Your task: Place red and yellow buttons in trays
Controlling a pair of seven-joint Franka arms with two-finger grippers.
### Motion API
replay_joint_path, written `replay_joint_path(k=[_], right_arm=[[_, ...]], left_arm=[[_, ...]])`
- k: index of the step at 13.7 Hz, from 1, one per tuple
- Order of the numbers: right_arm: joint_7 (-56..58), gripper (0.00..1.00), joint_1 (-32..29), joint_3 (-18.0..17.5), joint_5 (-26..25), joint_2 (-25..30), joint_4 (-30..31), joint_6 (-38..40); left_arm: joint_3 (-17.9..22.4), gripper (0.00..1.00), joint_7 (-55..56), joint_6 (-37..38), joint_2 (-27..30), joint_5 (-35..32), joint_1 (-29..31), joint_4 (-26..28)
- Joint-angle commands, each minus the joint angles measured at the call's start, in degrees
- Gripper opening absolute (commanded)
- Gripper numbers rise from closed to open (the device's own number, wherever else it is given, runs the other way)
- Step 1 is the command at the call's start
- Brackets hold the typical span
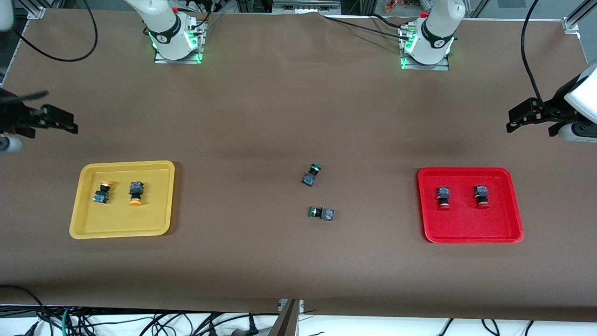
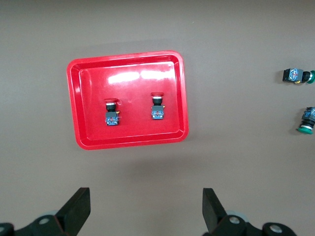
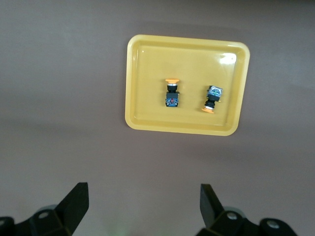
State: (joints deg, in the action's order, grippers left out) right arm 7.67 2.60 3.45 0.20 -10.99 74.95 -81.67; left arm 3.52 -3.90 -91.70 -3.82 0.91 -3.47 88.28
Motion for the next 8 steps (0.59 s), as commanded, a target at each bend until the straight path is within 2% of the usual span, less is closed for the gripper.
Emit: replay_joint_path(k=[1, 4, 8], right_arm=[[0.5, 1.0, -0.4, -0.46, 0.07, 9.13, 8.79, -0.6], [0.68, 1.0, -0.75, -0.64, 0.07, 12.31, 12.67, 0.1], [0.68, 1.0, -0.4, -1.96, -0.11, 10.13, 11.71, 0.37]], left_arm=[[1.14, 1.0, -0.58, 1.09, 0.12, 1.46, -0.58, -0.48], [1.14, 1.0, -0.67, 2.66, 0.12, 1.29, -0.4, -0.21], [0.7, 1.0, 0.03, 2.76, 0.12, 1.29, -0.58, -0.3]])
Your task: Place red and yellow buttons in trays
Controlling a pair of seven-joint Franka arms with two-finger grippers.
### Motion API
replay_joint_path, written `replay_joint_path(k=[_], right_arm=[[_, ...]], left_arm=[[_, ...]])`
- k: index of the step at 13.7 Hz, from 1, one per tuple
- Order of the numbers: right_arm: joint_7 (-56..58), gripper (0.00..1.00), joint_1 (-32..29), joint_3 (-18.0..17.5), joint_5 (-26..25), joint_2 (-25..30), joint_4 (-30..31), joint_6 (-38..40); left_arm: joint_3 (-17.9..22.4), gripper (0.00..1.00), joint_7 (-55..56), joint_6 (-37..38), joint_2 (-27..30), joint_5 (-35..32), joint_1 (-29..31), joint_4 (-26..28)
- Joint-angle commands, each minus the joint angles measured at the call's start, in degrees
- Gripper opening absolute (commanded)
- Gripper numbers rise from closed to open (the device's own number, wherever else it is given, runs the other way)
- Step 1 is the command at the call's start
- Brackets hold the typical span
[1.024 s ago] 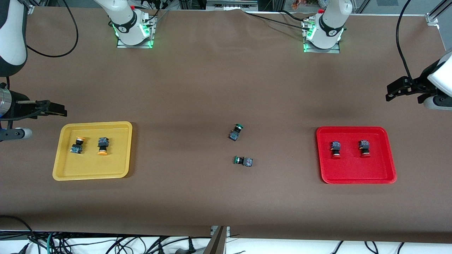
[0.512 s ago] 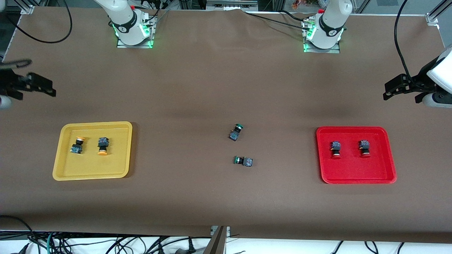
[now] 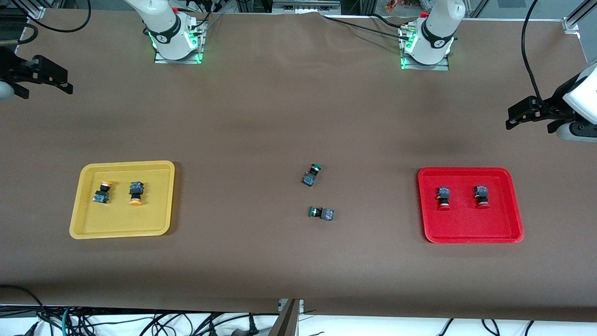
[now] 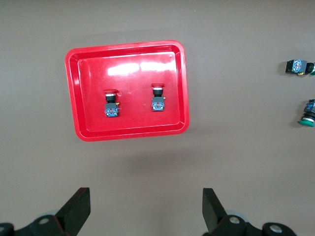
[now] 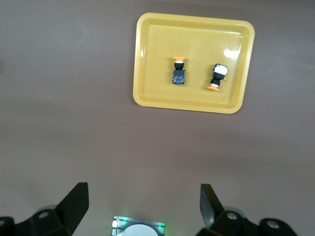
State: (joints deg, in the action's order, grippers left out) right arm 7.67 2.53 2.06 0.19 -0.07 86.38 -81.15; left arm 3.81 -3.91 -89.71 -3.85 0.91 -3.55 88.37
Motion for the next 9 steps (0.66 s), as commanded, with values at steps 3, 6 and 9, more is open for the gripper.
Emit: replay_joint_path(k=[3, 6, 9], right_arm=[[0.68, 1.0, -0.34, -0.56, -0.28, -1.43, -0.95, -0.14], [0.59, 1.0, -0.25, -0.56, -0.72, -1.95, -0.95, -0.32], [0.68, 1.0, -0.34, -0.56, -0.98, -2.3, -0.95, -0.58]], left_arm=[[0.14, 1.0, 0.13, 0.85, 0.07, 1.29, -0.67, -0.3], [0.23, 1.0, 0.04, 0.77, 0.07, 1.29, -0.76, -0.21], [0.23, 1.0, 0.04, 0.77, -0.02, 1.2, -0.76, -0.21]])
